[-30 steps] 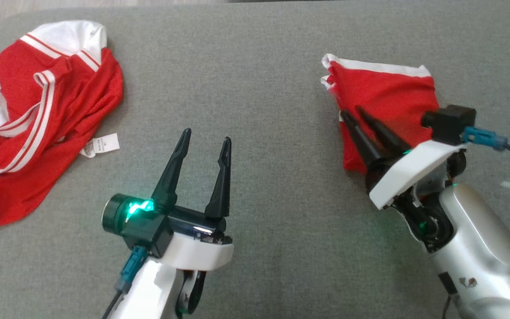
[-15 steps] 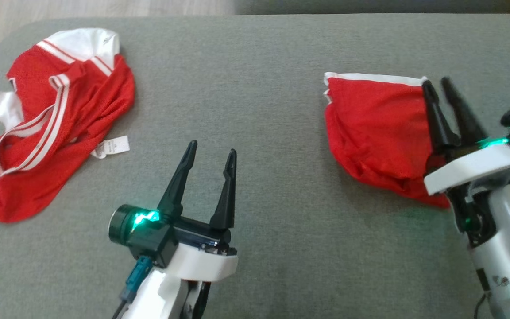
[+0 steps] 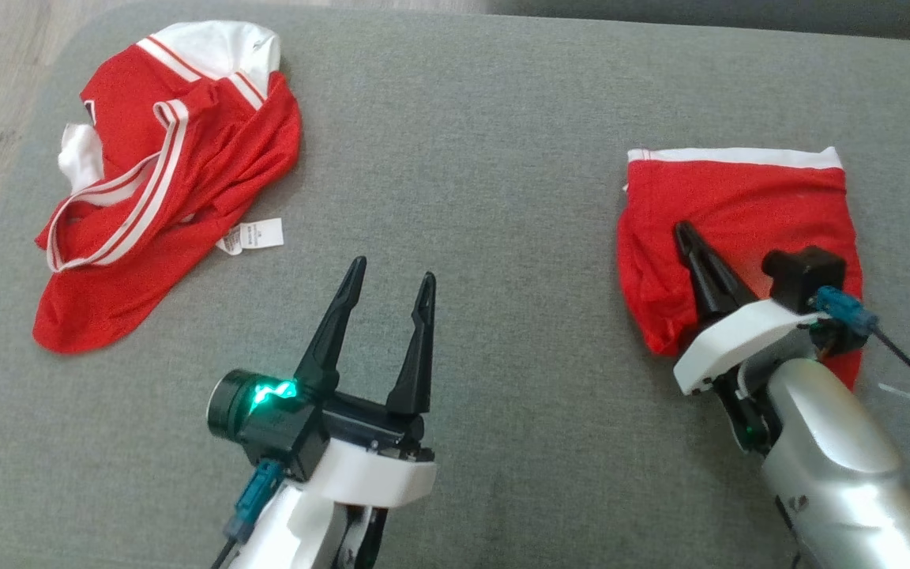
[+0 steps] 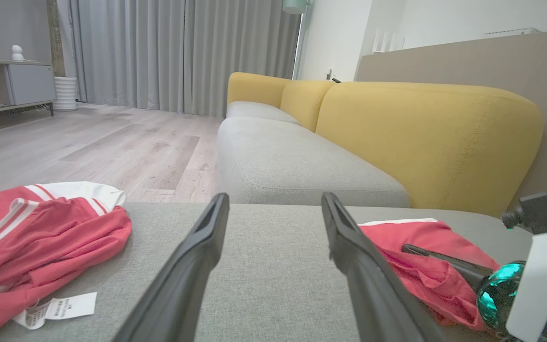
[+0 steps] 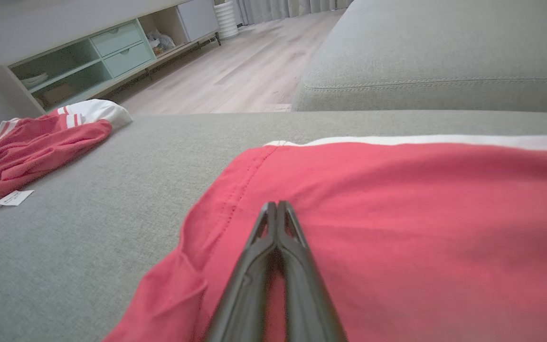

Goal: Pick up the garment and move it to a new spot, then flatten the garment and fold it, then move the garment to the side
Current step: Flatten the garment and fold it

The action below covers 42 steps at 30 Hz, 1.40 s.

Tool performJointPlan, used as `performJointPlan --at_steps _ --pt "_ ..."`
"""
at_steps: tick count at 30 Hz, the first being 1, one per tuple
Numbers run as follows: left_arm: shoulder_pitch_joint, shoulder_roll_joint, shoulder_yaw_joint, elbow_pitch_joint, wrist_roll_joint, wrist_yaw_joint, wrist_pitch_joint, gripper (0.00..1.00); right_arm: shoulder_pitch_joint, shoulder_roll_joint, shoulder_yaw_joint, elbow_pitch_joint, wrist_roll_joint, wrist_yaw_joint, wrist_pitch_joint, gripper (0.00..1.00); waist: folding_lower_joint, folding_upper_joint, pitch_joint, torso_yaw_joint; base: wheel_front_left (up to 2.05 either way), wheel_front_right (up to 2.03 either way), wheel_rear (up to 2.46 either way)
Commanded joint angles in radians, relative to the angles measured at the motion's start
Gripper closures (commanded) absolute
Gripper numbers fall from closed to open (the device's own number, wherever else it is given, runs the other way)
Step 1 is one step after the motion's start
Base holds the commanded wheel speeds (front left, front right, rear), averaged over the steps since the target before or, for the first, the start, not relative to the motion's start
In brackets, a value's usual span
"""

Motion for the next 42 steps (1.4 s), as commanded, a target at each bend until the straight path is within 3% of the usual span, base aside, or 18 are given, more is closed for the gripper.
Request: performJointPlan --at_steps 1,6,14,19,23,24,26,34,42 --pt "-0.025 -0.001 0.021 -0.031 -0.008 0.004 -0.005 0.0 -0.027 0.013 0.019 0.007 -0.008 -0.001 -0.016 1.0 0.0 0.0 0.003 0.005 0.0 0.0 0.0" --pt "-0.032 -0.001 0.012 -0.032 -0.014 0.011 -0.005 0.0 -0.06 0.029 0.036 0.093 -0.033 -0.001 -0.037 1.0 0.0 0.0 0.006 0.012 0.0 0.0 0.0" --pt "-0.021 -0.001 0.019 -0.031 -0.014 0.015 -0.005 0.0 0.02 0.055 0.068 -0.016 -0.066 -0.001 -0.04 1.0 0.0 0.0 -0.015 0.0 0.0 0.0 0.0" --pt "-0.008 -0.001 0.028 -0.029 -0.012 0.014 -0.005 0.0 0.098 0.089 0.2 -0.056 0.022 -0.001 -0.04 1.0 0.0 0.0 -0.036 -0.013 0.0 0.0 0.0" --pt "0.01 -0.001 0.052 -0.027 -0.008 0.021 -0.005 0.0 0.132 0.079 0.29 -0.151 0.095 -0.001 -0.04 1.0 0.0 0.0 -0.066 -0.033 0.0 0.0 0.0" --pt "0.017 -0.001 0.063 -0.027 -0.006 0.028 -0.005 0.0 0.14 0.072 0.288 -0.182 0.098 -0.001 -0.04 0.91 0.0 0.0 -0.078 -0.04 0.0 0.0 0.0" --pt "0.037 -0.001 0.09 -0.031 0.0 0.046 -0.005 0.0 0.164 0.057 0.26 -0.254 0.084 -0.001 -0.04 0.0 0.0 0.0 -0.1 -0.054 0.0 0.0 0.0" --pt "0.129 -0.001 0.182 -0.029 0.037 0.093 -0.005 0.0 0.351 0.023 -0.002 -0.532 -0.06 -0.001 -0.041 0.0 0.0 0.0 -0.194 -0.081 0.0 0.0 0.0" --pt "0.224 -0.001 0.248 -0.001 0.064 0.093 -0.005 0.0 0.507 0.025 -0.175 -0.586 -0.127 -0.001 -0.041 0.0 0.0 0.0 -0.26 -0.127 0.0 0.0 0.0"
